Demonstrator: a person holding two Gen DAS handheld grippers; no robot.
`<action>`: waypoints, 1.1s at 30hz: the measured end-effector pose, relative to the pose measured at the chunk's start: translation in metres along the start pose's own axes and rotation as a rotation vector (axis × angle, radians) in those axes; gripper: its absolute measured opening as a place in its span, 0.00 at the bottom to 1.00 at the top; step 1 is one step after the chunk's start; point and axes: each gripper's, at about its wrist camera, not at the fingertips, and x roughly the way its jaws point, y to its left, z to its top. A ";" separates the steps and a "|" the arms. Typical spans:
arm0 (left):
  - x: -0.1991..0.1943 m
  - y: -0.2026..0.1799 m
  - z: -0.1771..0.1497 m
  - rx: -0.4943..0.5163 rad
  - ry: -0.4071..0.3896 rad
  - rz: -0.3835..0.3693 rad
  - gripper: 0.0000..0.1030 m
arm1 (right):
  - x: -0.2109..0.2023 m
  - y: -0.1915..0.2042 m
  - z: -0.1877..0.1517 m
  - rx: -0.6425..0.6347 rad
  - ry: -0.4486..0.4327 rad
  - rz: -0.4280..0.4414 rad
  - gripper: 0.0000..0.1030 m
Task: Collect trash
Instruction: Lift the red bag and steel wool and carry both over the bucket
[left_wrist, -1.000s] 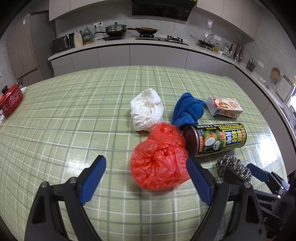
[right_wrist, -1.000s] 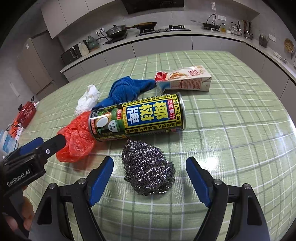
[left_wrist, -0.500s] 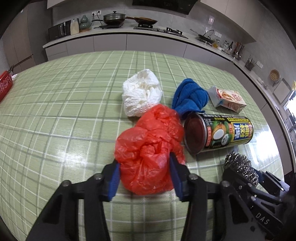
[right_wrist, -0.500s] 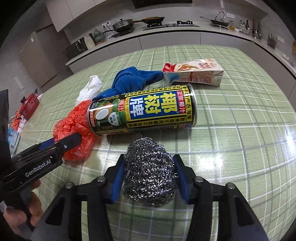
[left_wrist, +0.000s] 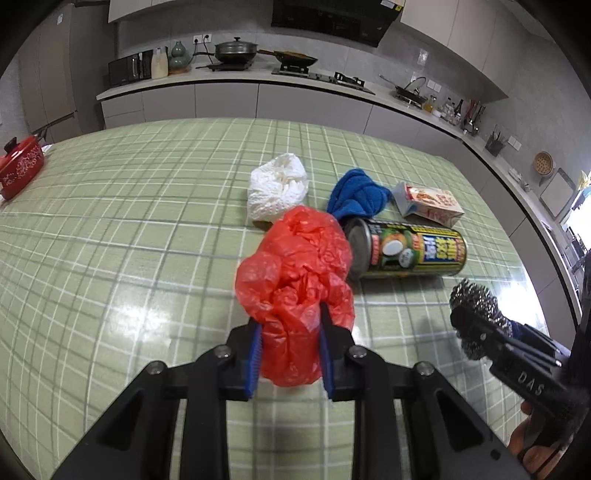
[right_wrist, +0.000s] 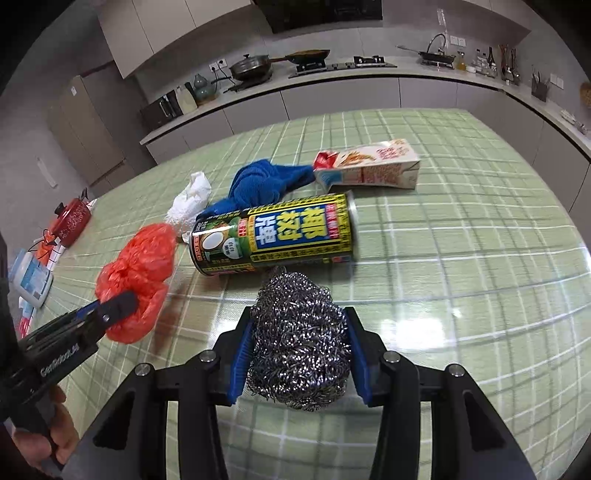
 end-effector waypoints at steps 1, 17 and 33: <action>-0.004 -0.004 -0.001 -0.005 -0.003 -0.003 0.26 | -0.004 -0.004 0.000 0.001 -0.005 0.000 0.47; -0.038 -0.107 -0.037 0.031 -0.030 -0.044 0.26 | -0.078 -0.076 -0.017 -0.006 -0.080 0.009 0.47; -0.048 -0.195 -0.070 0.226 -0.009 -0.203 0.26 | -0.156 -0.149 -0.077 0.177 -0.147 -0.174 0.47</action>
